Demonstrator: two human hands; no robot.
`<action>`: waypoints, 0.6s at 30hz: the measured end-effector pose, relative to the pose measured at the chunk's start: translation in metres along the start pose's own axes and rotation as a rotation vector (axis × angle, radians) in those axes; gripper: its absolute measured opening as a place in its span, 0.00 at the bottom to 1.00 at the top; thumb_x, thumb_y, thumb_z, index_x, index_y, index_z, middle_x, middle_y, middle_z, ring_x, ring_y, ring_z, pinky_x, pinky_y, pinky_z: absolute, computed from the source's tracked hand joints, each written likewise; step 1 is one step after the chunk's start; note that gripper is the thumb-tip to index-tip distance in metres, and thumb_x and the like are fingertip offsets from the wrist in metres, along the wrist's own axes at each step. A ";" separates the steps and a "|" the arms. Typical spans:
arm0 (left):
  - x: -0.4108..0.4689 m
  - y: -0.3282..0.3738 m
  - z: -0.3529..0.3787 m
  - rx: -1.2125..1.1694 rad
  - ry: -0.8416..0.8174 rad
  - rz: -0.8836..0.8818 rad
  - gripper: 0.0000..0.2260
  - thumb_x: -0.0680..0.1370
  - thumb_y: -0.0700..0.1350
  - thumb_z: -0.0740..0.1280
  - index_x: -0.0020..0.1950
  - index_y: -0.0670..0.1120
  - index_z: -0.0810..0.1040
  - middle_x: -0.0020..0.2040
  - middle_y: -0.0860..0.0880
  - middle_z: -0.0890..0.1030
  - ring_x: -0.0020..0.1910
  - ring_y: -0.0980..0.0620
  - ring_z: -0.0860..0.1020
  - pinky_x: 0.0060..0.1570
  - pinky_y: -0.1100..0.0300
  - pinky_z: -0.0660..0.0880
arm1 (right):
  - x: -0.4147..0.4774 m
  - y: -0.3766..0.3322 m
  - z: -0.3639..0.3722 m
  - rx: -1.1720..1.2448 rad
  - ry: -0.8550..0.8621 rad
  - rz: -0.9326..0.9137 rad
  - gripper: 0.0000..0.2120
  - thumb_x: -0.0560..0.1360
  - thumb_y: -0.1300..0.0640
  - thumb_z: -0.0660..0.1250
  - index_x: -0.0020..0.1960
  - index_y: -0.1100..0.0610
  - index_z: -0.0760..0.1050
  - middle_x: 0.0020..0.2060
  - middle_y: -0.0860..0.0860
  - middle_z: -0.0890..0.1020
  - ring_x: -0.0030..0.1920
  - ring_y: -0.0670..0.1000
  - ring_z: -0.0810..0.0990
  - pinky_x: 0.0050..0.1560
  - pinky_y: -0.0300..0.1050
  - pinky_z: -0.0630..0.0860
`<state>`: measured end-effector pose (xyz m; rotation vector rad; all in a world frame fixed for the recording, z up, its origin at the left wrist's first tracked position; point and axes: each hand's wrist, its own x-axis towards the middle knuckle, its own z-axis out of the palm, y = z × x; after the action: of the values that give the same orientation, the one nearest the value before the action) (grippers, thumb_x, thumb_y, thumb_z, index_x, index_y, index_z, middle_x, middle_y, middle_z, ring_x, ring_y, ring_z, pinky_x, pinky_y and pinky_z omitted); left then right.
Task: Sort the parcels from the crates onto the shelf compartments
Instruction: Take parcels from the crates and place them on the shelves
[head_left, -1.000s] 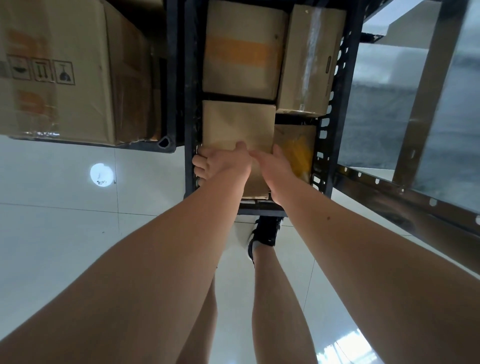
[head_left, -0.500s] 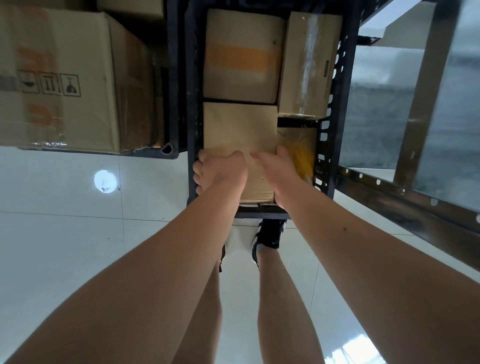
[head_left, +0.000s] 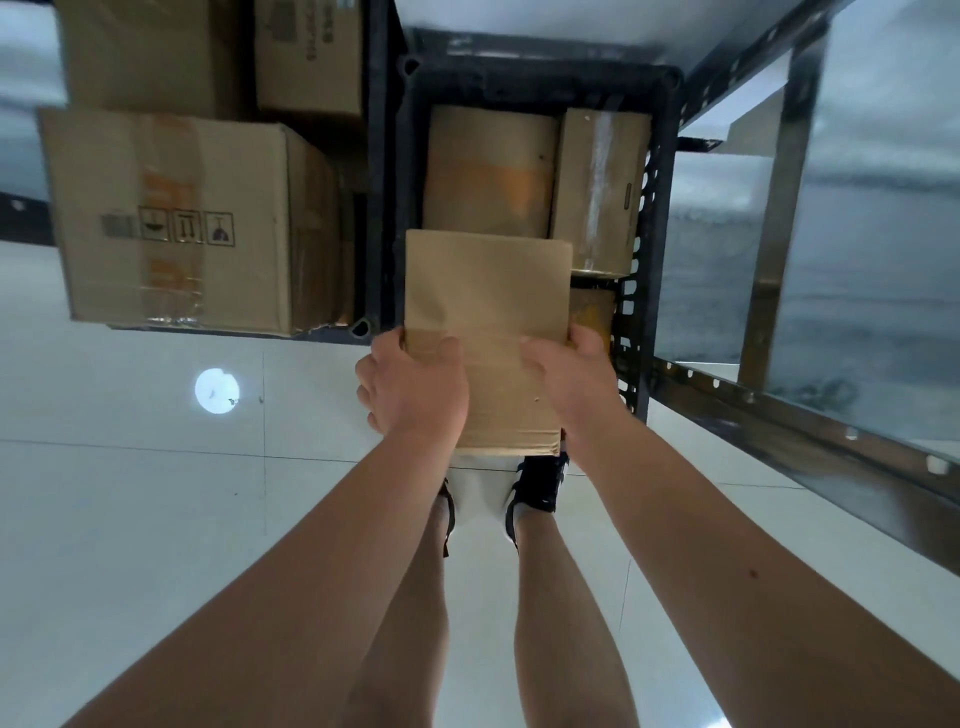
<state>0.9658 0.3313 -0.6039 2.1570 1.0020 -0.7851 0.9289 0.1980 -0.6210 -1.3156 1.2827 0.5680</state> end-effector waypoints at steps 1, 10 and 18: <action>-0.004 0.006 -0.009 -0.047 -0.017 -0.007 0.26 0.79 0.58 0.68 0.74 0.51 0.69 0.67 0.48 0.73 0.62 0.45 0.75 0.62 0.42 0.76 | -0.009 -0.004 -0.002 0.004 -0.012 -0.014 0.34 0.65 0.45 0.73 0.71 0.46 0.75 0.54 0.45 0.86 0.55 0.51 0.86 0.59 0.57 0.84; -0.055 0.083 -0.105 -0.254 -0.167 0.122 0.16 0.82 0.51 0.69 0.67 0.50 0.70 0.48 0.52 0.79 0.39 0.56 0.76 0.33 0.62 0.70 | -0.101 -0.096 -0.022 0.082 -0.042 -0.190 0.21 0.72 0.51 0.75 0.65 0.47 0.81 0.54 0.47 0.87 0.55 0.52 0.87 0.61 0.57 0.84; -0.142 0.148 -0.207 -0.355 -0.146 0.276 0.17 0.80 0.51 0.72 0.65 0.54 0.70 0.51 0.58 0.78 0.48 0.58 0.76 0.42 0.57 0.70 | -0.223 -0.189 -0.051 0.062 -0.110 -0.377 0.19 0.80 0.57 0.72 0.69 0.45 0.77 0.56 0.47 0.85 0.54 0.51 0.86 0.46 0.46 0.81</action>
<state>1.0609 0.3460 -0.3295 1.8501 0.6898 -0.5745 1.0159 0.1786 -0.3381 -1.4096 0.9244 0.3269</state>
